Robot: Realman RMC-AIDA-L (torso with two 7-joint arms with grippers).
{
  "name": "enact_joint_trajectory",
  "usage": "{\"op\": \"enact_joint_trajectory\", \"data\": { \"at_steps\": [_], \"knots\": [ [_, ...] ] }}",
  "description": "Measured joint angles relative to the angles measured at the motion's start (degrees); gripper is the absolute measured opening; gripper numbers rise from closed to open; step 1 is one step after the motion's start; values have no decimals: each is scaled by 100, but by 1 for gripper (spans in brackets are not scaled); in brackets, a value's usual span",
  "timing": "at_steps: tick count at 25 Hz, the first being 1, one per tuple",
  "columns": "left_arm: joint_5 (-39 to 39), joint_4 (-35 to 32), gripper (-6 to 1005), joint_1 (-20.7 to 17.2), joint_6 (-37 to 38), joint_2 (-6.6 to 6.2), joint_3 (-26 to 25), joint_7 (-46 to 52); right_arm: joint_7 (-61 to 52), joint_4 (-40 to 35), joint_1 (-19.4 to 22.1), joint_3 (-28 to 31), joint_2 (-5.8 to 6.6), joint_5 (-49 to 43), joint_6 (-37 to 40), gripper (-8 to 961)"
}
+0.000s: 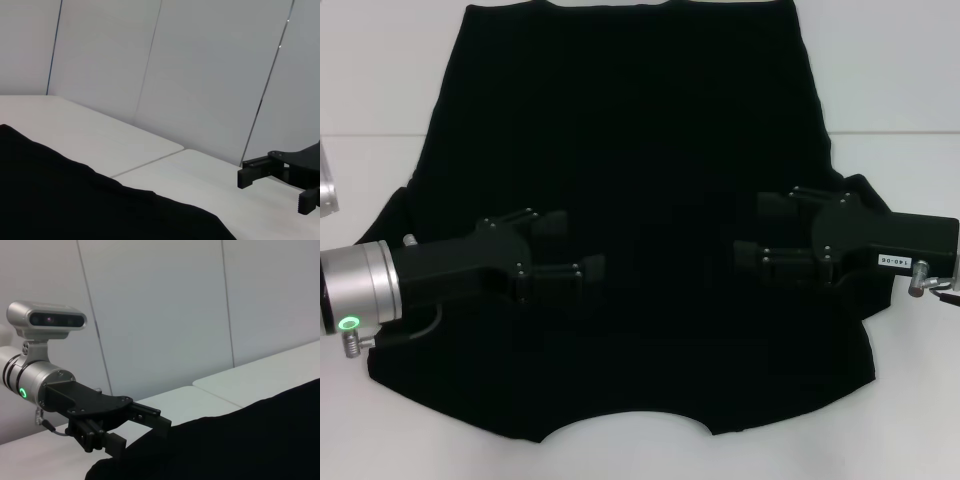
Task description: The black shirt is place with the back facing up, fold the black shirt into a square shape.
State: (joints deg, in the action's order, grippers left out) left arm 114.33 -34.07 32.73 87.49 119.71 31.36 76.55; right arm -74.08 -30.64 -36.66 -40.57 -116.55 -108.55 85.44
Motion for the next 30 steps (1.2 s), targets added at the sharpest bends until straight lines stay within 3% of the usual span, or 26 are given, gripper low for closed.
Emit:
{"op": "enact_joint_trajectory", "data": {
  "at_steps": [17, 23, 28, 30],
  "knots": [
    [-2, 4, 949, -4, -30, 0, -14, 149, -1, 32, -17, -12, 2, 3, -20, 883],
    [163, -308, 950, 20, -980, -57, -11, 1973, -1, 32, -24, -3, 1, 24, -23, 882],
    [400, -738, 950, -111, -1219, -100, -79, 3077, -1, 24, -32, 45, -43, 36, -24, 883],
    [787, -1163, 950, -236, -1397, -152, -221, 4039, -1, 17, -39, 48, -57, 41, -29, 883]
  ]
}}
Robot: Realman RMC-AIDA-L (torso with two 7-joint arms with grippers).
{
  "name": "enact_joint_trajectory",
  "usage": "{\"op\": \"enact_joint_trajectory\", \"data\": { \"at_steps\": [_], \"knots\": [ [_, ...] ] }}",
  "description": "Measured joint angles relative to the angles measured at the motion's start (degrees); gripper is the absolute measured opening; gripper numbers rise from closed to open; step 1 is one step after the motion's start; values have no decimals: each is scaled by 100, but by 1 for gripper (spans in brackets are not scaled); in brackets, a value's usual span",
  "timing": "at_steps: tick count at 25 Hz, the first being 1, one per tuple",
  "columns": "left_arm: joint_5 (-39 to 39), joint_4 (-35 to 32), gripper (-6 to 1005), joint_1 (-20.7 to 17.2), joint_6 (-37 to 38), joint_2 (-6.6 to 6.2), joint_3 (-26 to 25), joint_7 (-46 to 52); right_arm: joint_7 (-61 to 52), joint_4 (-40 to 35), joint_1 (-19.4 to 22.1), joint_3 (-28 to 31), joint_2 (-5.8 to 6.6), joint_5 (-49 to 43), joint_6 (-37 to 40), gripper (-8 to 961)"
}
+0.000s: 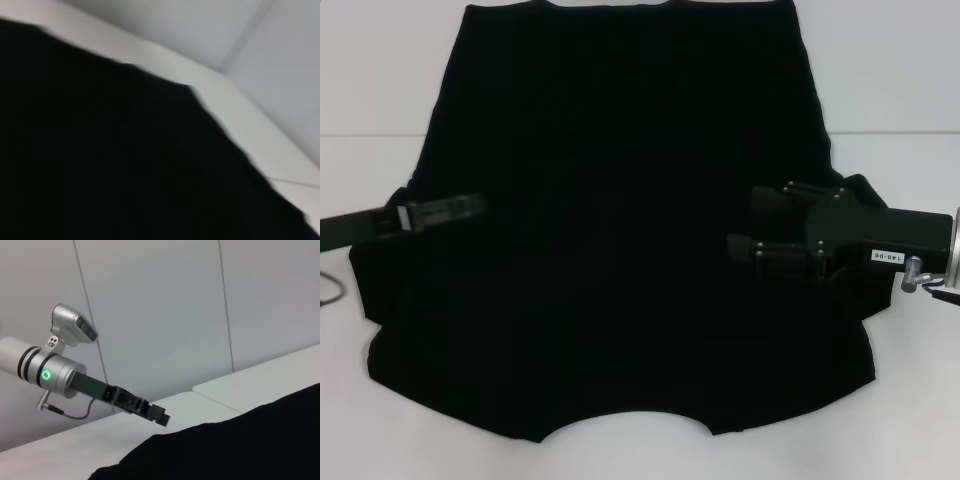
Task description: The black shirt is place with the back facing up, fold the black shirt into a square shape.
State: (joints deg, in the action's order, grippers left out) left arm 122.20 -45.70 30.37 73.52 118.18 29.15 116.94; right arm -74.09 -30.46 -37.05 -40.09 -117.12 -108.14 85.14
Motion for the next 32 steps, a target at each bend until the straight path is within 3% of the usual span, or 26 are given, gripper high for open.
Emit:
{"op": "enact_joint_trajectory", "data": {
  "at_steps": [6, 14, 32],
  "knots": [
    [743, -355, 950, -43, -16, -92, -515, 907, 0, -3, -14, 11, -42, 30, -49, 884],
    [1808, -624, 949, 47, -240, -142, -525, 1849, 22, -5, -63, 10, -74, 99, -84, 883],
    [2576, -176, 947, 267, -1042, -102, -507, 1947, 0, -30, -116, 10, -82, 162, -86, 882]
  ]
}}
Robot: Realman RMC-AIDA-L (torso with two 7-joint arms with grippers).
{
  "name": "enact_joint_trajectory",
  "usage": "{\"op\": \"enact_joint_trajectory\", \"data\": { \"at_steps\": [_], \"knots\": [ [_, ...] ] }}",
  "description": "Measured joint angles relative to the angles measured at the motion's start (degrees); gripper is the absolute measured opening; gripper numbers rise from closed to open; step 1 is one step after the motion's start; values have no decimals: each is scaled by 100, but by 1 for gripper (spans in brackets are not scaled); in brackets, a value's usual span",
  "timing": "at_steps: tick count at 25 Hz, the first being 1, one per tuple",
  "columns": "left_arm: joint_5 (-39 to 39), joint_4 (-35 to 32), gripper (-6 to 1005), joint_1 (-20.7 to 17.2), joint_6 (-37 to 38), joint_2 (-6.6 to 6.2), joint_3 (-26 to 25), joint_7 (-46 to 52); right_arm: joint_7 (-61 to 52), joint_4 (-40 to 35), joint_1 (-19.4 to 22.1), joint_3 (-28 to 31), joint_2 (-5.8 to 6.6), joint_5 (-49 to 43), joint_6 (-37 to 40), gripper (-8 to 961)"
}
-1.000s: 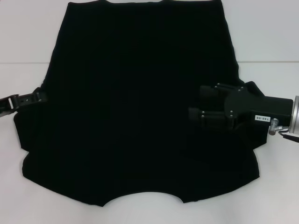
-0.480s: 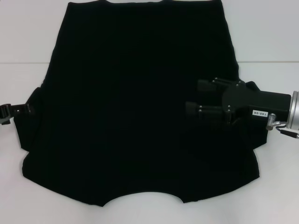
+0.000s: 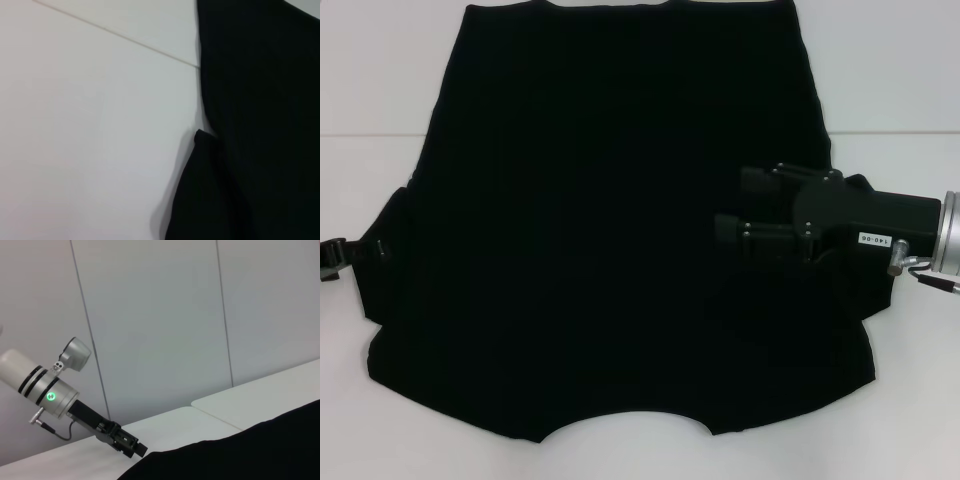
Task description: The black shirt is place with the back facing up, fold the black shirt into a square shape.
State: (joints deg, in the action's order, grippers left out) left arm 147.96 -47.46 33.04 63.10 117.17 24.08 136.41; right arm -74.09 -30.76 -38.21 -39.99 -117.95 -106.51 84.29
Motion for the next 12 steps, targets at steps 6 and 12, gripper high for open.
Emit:
{"op": "enact_joint_trajectory", "data": {
  "at_steps": [6, 12],
  "knots": [
    [5, 95, 899, 5, -79, 22, 12, 0, 0, -11, -25, 0, 0, 0, -5, 884],
    [5, 229, 883, 34, -165, 26, 18, -26, 0, -17, -26, 0, 0, -1, -9, 884]
  ]
}}
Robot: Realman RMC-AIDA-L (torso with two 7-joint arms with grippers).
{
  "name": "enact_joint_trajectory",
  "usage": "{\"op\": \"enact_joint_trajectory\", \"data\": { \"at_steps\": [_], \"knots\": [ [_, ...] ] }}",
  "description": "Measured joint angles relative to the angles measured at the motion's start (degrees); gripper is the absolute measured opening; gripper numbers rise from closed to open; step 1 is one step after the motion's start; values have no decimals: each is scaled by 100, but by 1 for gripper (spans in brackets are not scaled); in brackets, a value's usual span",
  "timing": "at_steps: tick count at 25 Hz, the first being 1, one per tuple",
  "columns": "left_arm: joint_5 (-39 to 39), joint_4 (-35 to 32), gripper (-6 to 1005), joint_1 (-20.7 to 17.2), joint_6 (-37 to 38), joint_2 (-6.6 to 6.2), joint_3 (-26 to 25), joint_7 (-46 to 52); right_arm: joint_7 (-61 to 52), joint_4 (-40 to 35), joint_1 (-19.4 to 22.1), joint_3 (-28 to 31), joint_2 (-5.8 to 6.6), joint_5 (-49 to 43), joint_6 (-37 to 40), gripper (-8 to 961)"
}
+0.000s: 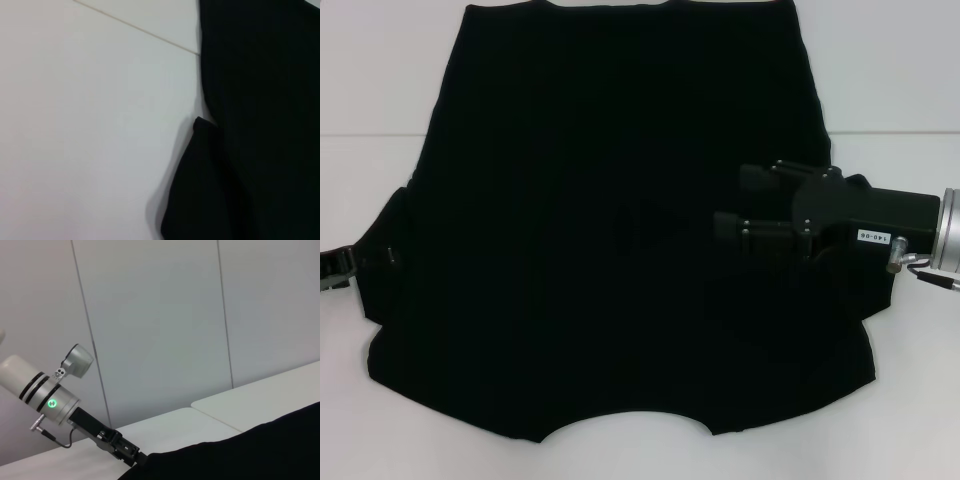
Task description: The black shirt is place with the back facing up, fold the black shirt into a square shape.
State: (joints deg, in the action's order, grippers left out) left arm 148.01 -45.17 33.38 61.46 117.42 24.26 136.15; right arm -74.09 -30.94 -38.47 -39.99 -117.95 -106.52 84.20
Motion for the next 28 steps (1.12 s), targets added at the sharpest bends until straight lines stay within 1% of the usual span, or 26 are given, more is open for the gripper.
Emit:
{"op": "enact_joint_trajectory", "data": {
  "at_steps": [5, 14, 28],
  "knots": [
    [0, 44, 870, 25, 11, 0, 7, -25, 0, 0, 3, 0, 0, -1, -1, 884],
    [-1, 37, 846, 34, 54, 6, 193, -24, 0, 0, 15, 0, 0, 0, 0, 884],
    [-6, -2, 809, 54, 58, 8, 282, -27, 0, 0, 24, 9, 9, 0, 0, 884]
  ]
}}
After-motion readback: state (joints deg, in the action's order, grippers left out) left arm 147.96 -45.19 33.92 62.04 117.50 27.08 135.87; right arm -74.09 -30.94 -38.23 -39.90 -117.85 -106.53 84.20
